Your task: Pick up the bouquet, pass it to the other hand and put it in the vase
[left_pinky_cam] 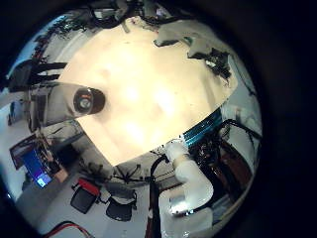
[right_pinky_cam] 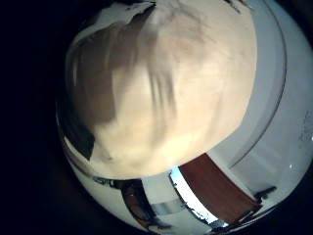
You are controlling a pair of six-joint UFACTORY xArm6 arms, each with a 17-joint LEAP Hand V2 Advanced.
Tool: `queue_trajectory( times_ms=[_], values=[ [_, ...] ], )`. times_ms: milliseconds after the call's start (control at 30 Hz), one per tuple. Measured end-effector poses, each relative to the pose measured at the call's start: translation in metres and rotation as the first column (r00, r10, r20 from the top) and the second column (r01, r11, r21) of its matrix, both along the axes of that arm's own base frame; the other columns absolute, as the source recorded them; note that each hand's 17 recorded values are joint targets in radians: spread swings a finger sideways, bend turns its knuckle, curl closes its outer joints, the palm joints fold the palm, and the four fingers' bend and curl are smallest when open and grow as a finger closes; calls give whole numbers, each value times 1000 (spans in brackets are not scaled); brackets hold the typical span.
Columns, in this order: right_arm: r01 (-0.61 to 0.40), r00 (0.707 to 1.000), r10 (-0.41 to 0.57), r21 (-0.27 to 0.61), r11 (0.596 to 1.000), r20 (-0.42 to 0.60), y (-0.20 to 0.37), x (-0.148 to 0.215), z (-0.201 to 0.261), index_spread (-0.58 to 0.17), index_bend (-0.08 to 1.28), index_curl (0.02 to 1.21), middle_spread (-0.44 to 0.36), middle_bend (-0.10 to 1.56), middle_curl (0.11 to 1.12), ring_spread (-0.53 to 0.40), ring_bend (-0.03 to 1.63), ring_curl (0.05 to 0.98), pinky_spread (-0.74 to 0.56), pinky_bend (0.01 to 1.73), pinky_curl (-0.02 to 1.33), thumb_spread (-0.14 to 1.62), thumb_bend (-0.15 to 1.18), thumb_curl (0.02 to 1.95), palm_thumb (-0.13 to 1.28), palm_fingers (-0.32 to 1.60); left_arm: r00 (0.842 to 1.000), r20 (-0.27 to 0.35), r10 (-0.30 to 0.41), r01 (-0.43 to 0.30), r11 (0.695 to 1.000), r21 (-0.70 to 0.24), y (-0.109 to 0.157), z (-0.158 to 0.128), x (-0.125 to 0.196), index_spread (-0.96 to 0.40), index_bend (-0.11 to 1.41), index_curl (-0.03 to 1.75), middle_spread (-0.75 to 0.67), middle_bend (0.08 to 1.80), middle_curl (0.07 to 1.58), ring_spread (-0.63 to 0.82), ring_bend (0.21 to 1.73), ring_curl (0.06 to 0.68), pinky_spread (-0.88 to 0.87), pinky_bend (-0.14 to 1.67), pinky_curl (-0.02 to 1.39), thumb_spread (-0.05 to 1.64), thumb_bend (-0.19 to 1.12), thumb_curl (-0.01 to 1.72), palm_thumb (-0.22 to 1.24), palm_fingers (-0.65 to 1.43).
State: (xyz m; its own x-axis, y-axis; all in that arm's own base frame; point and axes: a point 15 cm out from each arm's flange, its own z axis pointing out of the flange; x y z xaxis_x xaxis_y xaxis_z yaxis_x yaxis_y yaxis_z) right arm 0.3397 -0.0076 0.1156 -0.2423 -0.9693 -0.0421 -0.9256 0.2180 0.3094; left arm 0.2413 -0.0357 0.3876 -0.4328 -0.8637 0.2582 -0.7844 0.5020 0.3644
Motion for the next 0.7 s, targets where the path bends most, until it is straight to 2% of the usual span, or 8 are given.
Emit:
queue_trajectory(
  times_ms=[200, 333, 467, 533, 567, 600, 700],
  values=[
    [-14, 1000, 14, -3, 1000, -1, 6, 1, 0, -197, 248, 495, -70, 699, 592, -160, 1055, 338, 78, 789, -11, 1023, -7, 403, 565, 569, 1000, -4, 6, -6, 1000, -1, 1, -1, 0, -18, 174, 351, 199, 247, 388, 289, 745, 160, 405, 644, 4, 1209, -17, 284, 299, 261],
    [-5, 1000, 4, -29, 1000, -4, 2, 1, 0, -248, 247, 507, -121, 727, 612, -206, 1110, 357, -37, 849, -2, 1013, 11, 436, 701, 716, 1000, -6, 5, -5, 1000, -1, 2, 0, -1, -19, 174, 352, 199, 248, 387, 289, 746, 160, 403, 649, 4, 1209, -17, 285, 299, 261],
    [2, 1000, -1, -79, 997, 10, -9, 8, 5, -340, 267, 534, -195, 770, 639, -264, 1135, 375, -306, 1055, 56, 997, 45, 482, 857, 1123, 1000, -4, -4, 4, 1000, -8, 2, 1, -2, -22, 174, 352, 198, 251, 388, 289, 746, 159, 402, 651, 3, 1209, -17, 285, 299, 261],
    [5, 1000, -2, -98, 995, 27, -19, 16, 12, -377, 380, 602, -216, 807, 661, -268, 1149, 402, -384, 1108, 103, 986, 38, 496, 892, 1272, 1000, -8, -3, 3, 1000, -8, 3, -1, -1, -23, 174, 352, 195, 252, 388, 289, 746, 159, 402, 652, 3, 1209, -17, 285, 299, 261],
    [8, 1000, -5, -103, 995, 29, -22, 17, 15, -384, 389, 609, -221, 829, 669, -266, 1154, 408, -398, 1122, 115, 984, 33, 499, 897, 1289, 1000, -8, -5, 5, 1000, -9, 2, -1, -1, -23, 174, 352, 193, 252, 388, 289, 747, 159, 402, 652, 3, 1210, -19, 283, 295, 261],
    [17, 999, -14, -102, 995, 32, -25, 18, 16, -397, 485, 658, -229, 866, 687, -263, 1179, 425, -416, 1150, 143, 975, 24, 508, 916, 1333, 1000, -7, -5, 5, 1000, -11, 2, -1, 0, -24, 174, 352, 192, 253, 388, 289, 747, 159, 402, 652, 3, 1211, -18, 283, 294, 260],
    [55, 998, -51, -104, 993, 45, -40, 22, 20, -411, 668, 755, -233, 961, 737, -244, 1246, 463, -386, 1254, 210, 957, 19, 534, 968, 1345, 1000, -7, -5, 5, 1000, -16, 1, 0, 1, -24, 173, 352, 191, 257, 390, 288, 748, 158, 401, 652, 2, 1212, -17, 281, 292, 262]
  ],
)
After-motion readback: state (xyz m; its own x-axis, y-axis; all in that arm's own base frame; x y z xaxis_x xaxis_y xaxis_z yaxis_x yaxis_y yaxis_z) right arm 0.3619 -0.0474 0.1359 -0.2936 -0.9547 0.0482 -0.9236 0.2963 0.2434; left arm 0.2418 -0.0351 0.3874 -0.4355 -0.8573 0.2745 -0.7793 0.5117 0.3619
